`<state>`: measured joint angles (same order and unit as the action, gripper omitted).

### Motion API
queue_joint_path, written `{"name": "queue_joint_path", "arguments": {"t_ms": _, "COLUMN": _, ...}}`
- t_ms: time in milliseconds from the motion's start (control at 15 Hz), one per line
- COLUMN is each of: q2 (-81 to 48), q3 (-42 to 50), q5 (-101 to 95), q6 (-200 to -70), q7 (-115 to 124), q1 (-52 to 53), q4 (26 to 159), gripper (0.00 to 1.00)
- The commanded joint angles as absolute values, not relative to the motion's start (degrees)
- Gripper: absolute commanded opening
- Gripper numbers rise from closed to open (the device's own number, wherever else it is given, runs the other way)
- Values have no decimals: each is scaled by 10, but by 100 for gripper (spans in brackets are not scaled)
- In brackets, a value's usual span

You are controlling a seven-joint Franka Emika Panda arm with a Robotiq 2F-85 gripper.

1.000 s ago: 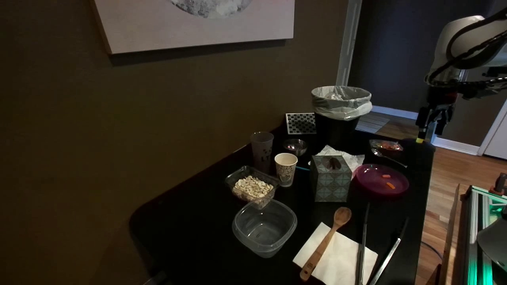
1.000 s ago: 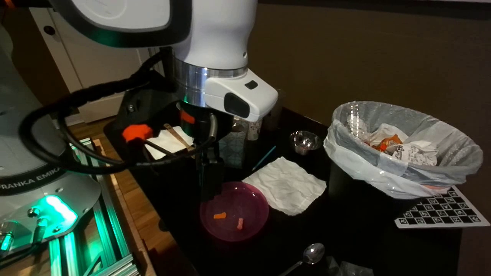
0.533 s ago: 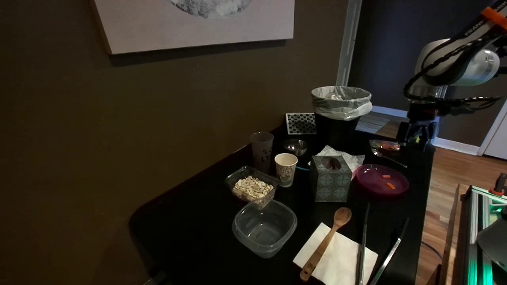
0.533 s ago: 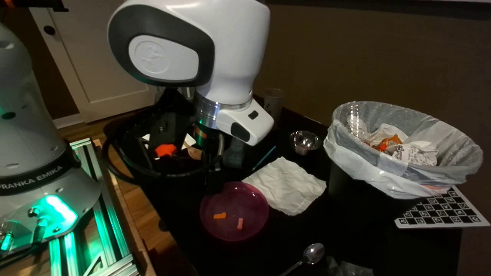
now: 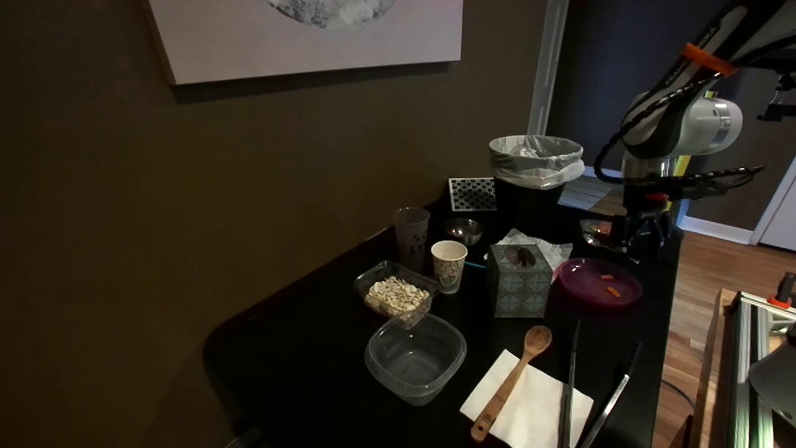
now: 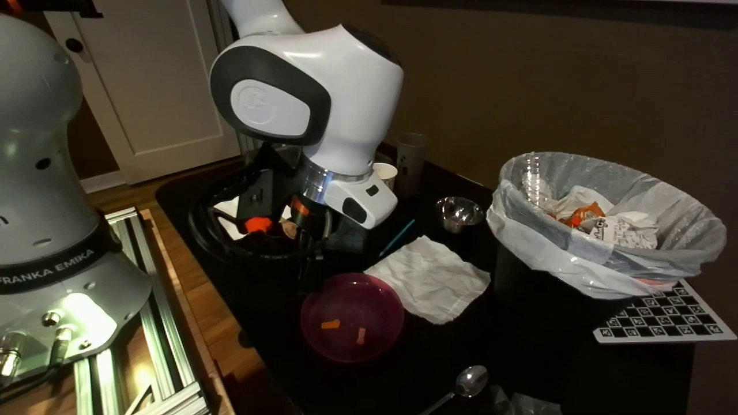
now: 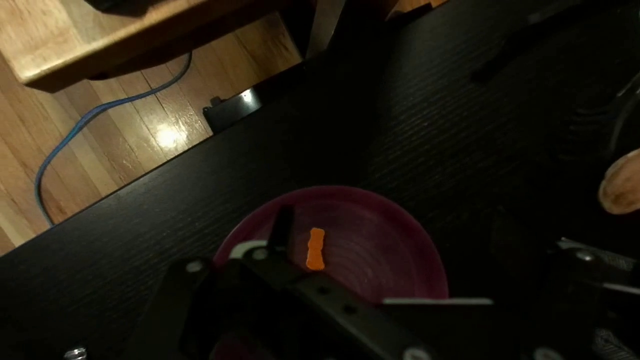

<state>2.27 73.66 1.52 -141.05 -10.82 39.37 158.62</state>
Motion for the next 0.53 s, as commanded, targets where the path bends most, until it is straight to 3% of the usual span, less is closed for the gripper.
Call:
{"name": "queue_joint_path", "arguments": {"t_ms": 0, "q2": -61, "q3": 733, "q5": 87, "q6": -1444, "q7": -182, "q1": 414, "q4": 1585, "gripper": 100}}
{"name": "queue_joint_path", "arguments": {"t_ms": 467, "q2": -167, "q3": 566, "q5": 298, "q6": -1518, "q7": -388, "q1": 301, "q4": 1584, "gripper": 100}}
